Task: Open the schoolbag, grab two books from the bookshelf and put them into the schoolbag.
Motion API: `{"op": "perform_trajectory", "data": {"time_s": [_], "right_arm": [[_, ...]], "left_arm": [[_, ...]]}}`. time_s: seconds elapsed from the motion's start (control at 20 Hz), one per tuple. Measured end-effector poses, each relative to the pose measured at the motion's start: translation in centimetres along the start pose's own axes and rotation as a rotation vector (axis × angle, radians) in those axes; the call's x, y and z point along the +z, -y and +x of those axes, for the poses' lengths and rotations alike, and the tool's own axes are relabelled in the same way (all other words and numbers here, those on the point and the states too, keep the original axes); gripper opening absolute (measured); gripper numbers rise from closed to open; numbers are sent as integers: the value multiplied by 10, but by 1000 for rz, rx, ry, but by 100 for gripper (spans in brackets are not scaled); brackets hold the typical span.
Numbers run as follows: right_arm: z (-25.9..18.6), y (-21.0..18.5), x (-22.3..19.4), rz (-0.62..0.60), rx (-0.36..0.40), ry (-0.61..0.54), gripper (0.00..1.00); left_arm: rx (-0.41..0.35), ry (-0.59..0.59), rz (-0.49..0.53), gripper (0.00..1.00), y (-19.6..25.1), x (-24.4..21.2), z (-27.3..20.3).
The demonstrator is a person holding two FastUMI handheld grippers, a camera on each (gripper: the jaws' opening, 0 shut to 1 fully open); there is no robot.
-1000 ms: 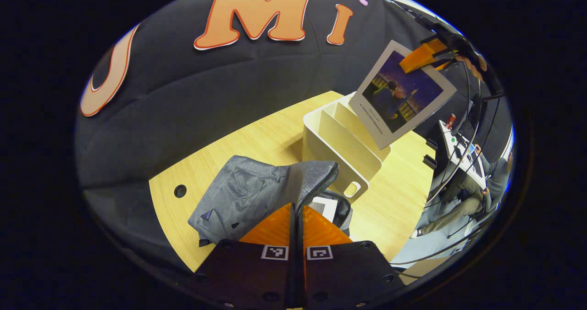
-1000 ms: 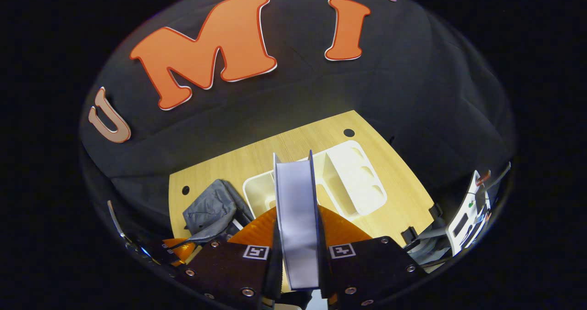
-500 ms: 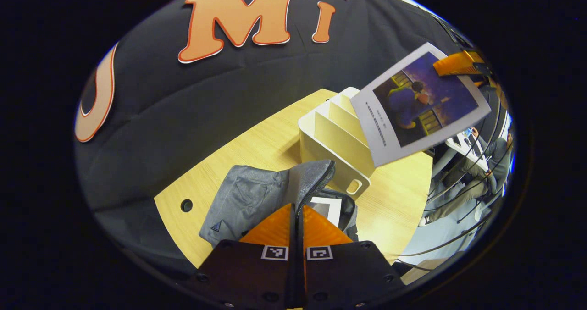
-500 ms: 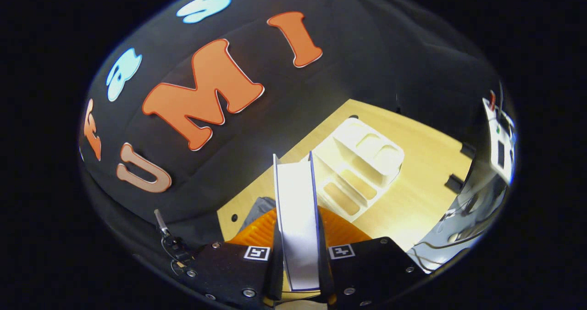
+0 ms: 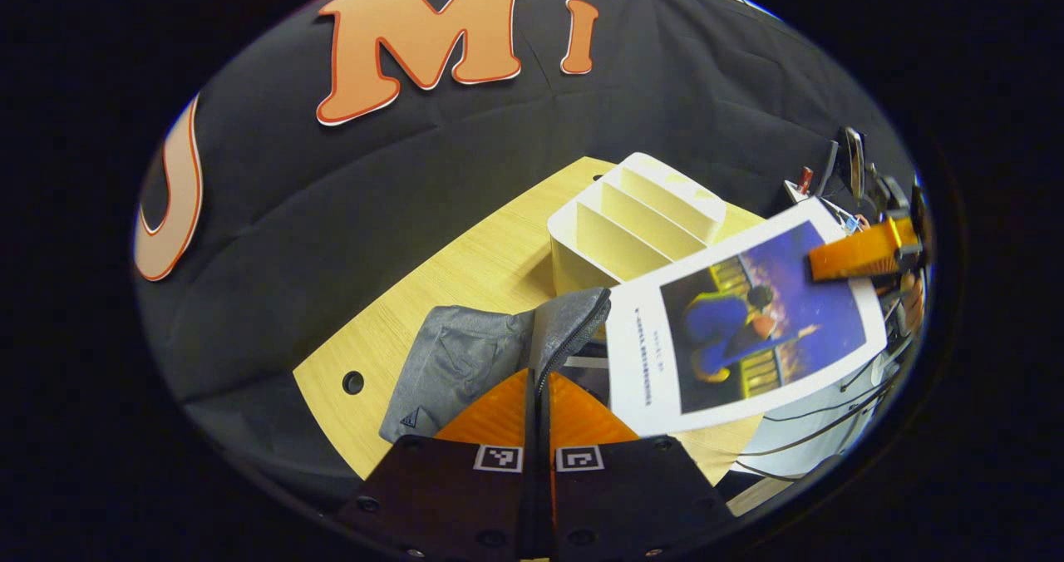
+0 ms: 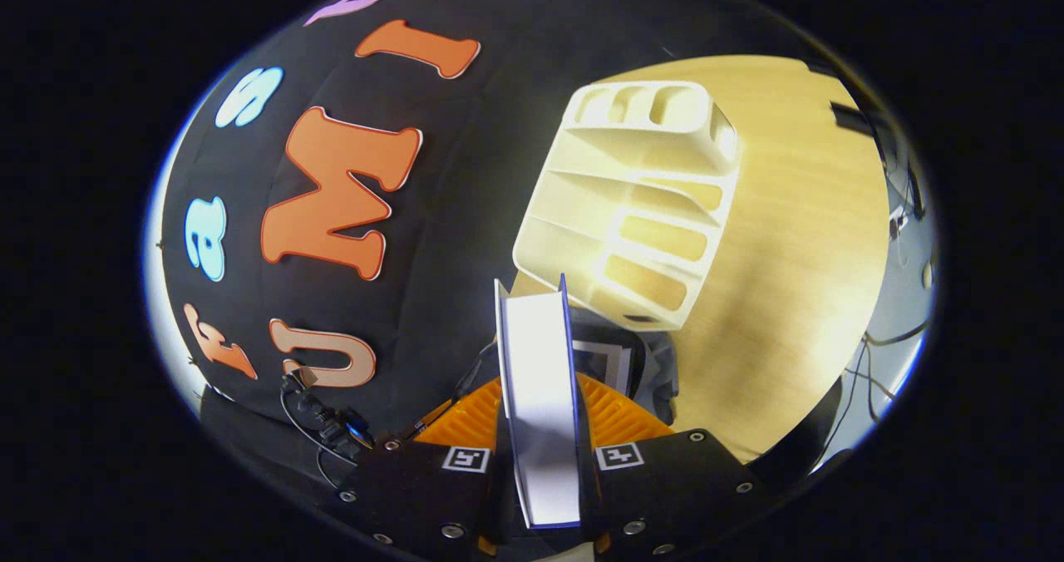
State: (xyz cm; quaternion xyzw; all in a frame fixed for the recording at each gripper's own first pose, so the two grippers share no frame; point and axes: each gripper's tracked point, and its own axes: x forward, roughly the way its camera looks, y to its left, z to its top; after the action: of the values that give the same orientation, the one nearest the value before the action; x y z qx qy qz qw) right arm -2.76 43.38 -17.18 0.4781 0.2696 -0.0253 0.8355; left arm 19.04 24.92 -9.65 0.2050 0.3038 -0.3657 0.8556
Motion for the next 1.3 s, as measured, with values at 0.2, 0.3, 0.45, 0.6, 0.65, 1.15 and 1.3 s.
{"op": "perform_trajectory", "data": {"time_s": [0.2,0.3,0.45,0.6,0.65,1.15,1.3], "right_arm": [[30,21,-33,86,10,-48,32],[45,30,-49,102,4,-83,32],[72,39,-58,120,-7,-86,32],[97,44,-62,141,-6,-69,32],[105,44,-62,150,11,-55,32],[169,44,-73,234,133,33,32],[186,34,-78,238,133,32,31]], "left_arm": [[35,6,-14,1,-8,13,-5],[51,0,0,1,-13,16,-7],[60,-2,16,1,-17,16,-4],[65,2,29,1,-15,18,-7],[66,-1,34,0,-14,18,-8],[70,12,110,0,8,30,-17],[55,28,122,1,19,36,-19]]}}
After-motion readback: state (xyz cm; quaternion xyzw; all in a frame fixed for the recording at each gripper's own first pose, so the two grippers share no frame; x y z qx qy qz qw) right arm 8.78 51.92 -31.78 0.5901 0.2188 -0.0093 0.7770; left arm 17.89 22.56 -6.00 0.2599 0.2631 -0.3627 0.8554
